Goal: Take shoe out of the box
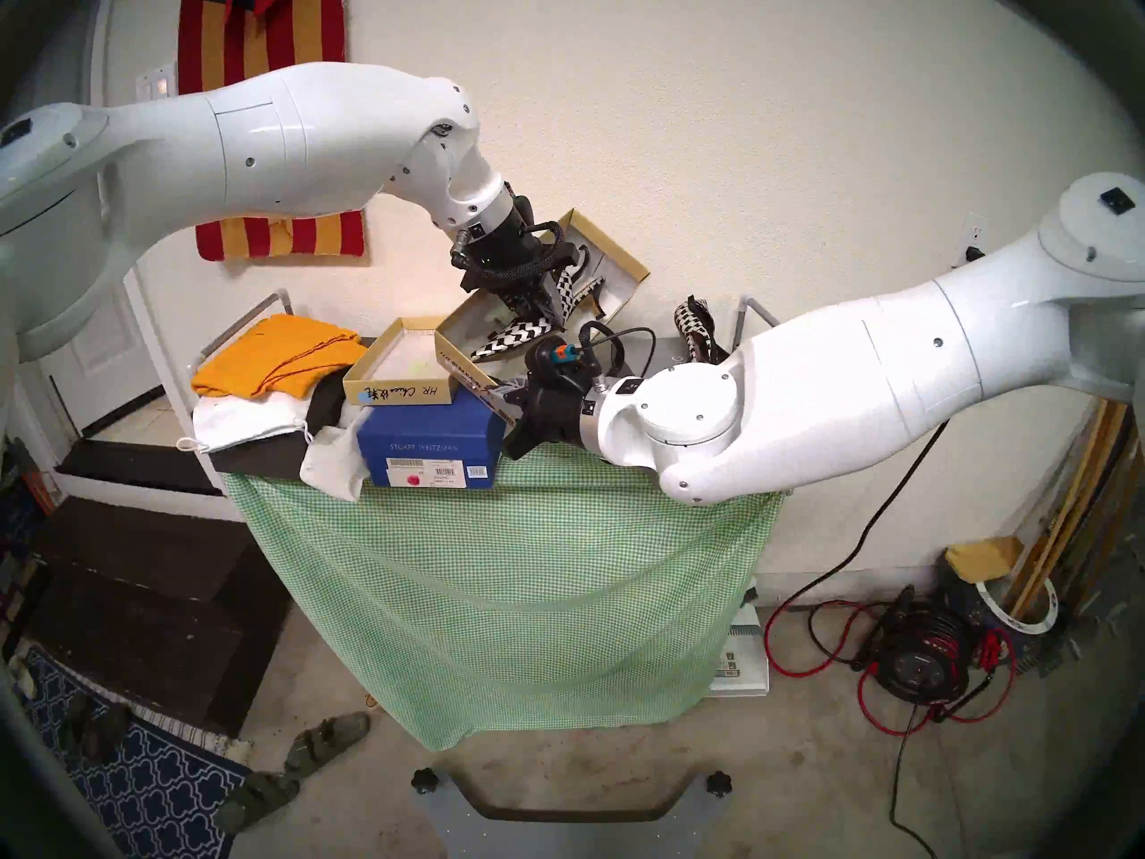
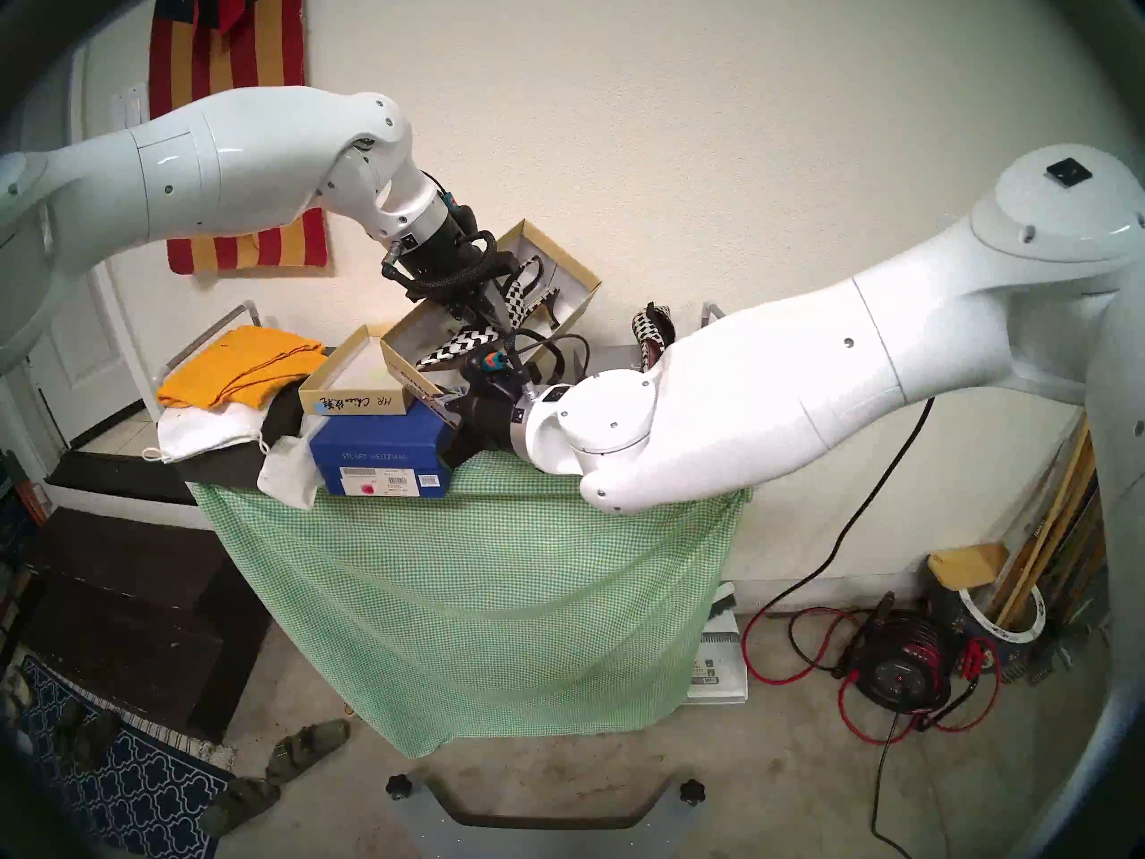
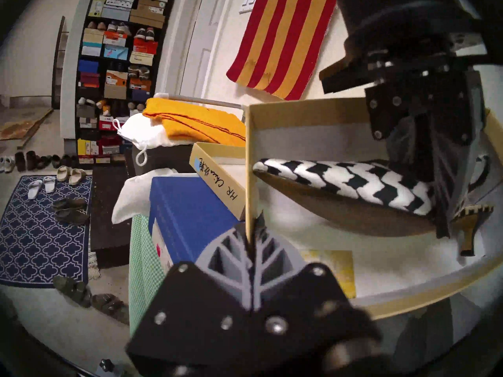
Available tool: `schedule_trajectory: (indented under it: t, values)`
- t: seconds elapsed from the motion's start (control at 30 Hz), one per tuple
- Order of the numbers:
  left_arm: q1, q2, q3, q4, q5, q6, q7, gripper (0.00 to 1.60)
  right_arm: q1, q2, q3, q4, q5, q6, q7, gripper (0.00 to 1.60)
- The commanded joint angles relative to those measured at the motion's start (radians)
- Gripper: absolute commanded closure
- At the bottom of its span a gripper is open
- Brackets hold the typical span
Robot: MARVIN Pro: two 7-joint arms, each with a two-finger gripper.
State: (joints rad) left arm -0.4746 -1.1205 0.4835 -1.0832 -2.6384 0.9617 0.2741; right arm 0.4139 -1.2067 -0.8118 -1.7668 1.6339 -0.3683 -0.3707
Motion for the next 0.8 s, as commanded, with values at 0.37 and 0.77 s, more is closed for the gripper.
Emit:
schedule_trajectory:
  t: [0.37, 0.77]
  values:
    - [-0.014, -0.057, 0.018, 0.043, 0.003, -0.002, -0.023, 1.60, -0.147, -0.158, -0.045, 0.103, 0.078, 0.134, 0.093, 1.60]
    - [-0.012, -0.086, 0.031, 0.067, 0.000, -0.002, -0.044, 1.60, -0.146, -0.139, -0.077, 0.084, 0.110, 0.169, 0.135, 1.60]
